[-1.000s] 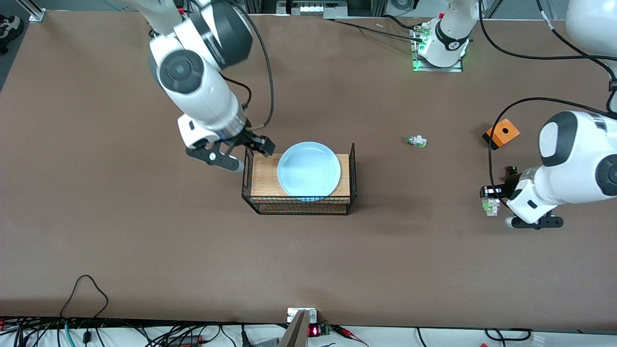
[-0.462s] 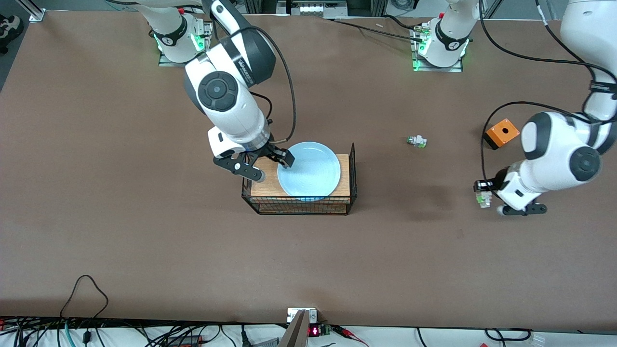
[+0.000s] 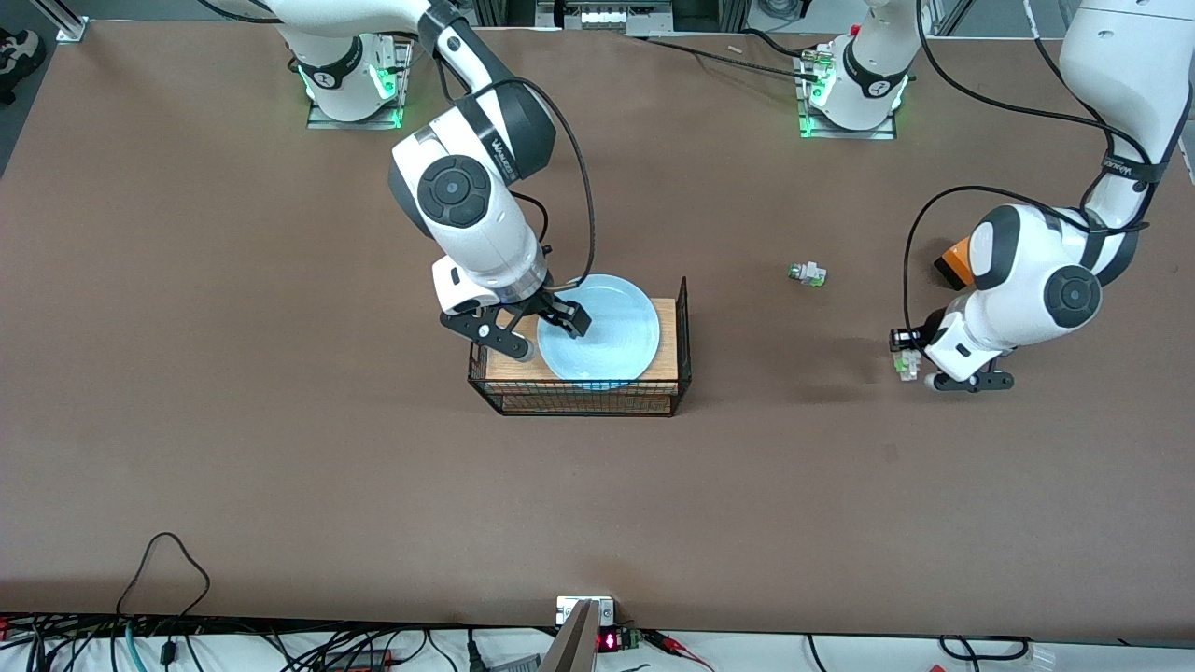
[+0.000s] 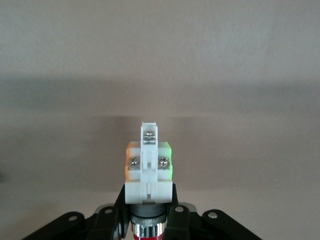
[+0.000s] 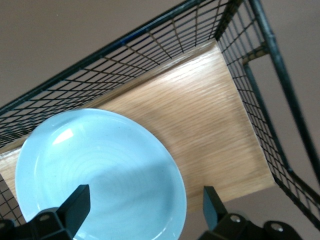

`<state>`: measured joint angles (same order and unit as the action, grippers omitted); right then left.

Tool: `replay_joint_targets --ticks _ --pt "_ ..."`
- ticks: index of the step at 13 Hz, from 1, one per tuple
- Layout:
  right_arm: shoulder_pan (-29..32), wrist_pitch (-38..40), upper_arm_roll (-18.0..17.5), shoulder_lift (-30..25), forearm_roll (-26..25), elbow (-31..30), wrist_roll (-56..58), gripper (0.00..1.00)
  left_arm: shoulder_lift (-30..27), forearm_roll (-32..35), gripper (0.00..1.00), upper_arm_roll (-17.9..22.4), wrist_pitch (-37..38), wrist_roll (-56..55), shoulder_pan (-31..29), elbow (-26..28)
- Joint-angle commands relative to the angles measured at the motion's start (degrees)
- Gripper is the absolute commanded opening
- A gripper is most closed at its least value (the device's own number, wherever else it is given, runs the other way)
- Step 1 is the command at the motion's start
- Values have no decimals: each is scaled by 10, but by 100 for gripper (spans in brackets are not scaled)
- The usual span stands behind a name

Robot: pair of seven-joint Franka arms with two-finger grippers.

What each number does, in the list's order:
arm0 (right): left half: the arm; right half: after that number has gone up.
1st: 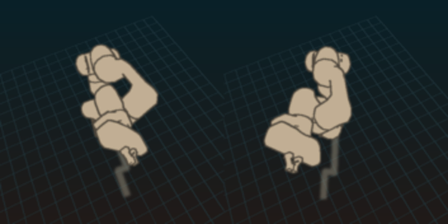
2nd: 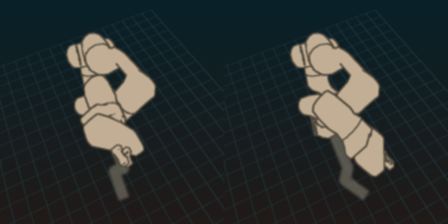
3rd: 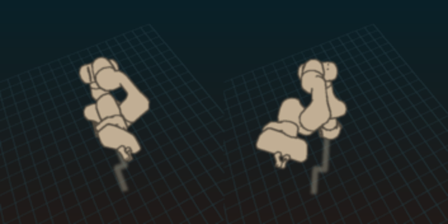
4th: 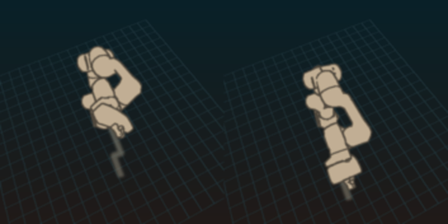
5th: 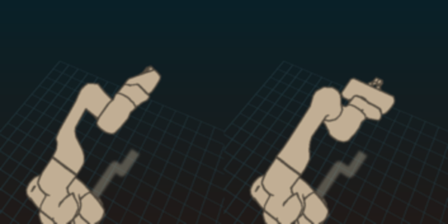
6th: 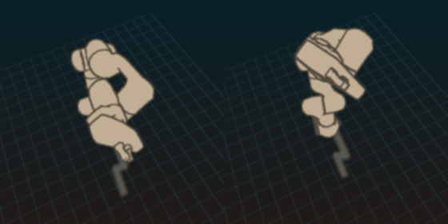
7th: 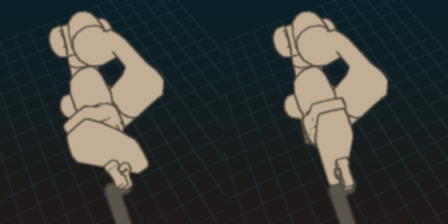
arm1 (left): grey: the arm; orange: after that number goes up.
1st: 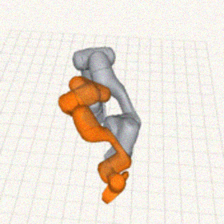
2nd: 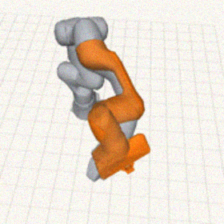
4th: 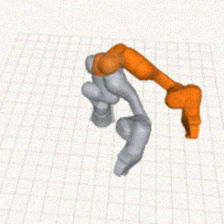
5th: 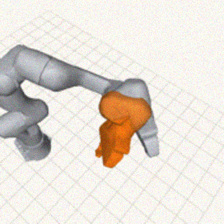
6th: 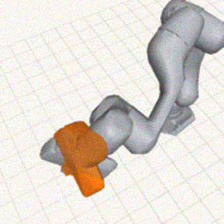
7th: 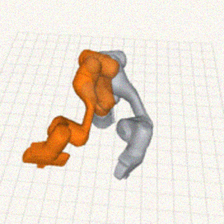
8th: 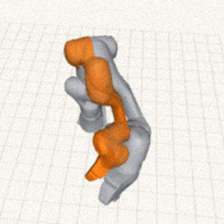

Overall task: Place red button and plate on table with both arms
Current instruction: 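Lower the button with the left gripper while the right gripper reaches the plate, then lift the plate with the right gripper while the left gripper releases the button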

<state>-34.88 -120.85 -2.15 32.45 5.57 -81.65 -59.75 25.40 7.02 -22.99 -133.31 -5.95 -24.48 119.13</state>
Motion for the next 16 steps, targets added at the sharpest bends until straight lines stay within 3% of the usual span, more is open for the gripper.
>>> replay_joint_targets --ticks 1,3,5,6,7,8,9,10,12,13,14,16 --pt "-6 -7 6 14 -5 12 -5 100 2 -7 0 -3 -54 15 -8 41" --pt "-3 -7 6 22 -6 12 0 100 9 -5 0 -2 -108 14 -8 72" --pt "-5 -10 7 33 -6 13 -3 100 19 -5 8 -1 -113 15 -8 73" --pt "-5 -16 7 35 -6 12 -3 98 21 -5 29 -1 -113 15 -8 73" --pt "-5 -16 7 36 -6 12 -6 94 21 -5 82 -1 -110 15 -9 71" --pt "-5 -16 7 38 -6 12 -7 93 15 -4 100 -2 -103 15 -8 68" --pt "-5 -16 7 40 -5 12 -7 85 6 -4 100 -2 -96 14 -7 64" --pt "-6 -16 7 41 -5 12 -9 66 1 -4 100 -5 -73 12 -7 52" --pt "-8 -16 7 40 -4 12 -22 19 -16 -4 100 -7 -29 9 -7 29" --pt "-13 -17 7 39 -6 12 -32 5 -27 -4 100 -7 -25 14 -8 22" --pt "-21 -17 8 38 -6 12 -36 0 -38 -4 100 -7 -24 11 -8 18" --pt "-23 -16 7 36 -5 12 -62 0 -61 -4 100 -7 -14 10 -8 8"
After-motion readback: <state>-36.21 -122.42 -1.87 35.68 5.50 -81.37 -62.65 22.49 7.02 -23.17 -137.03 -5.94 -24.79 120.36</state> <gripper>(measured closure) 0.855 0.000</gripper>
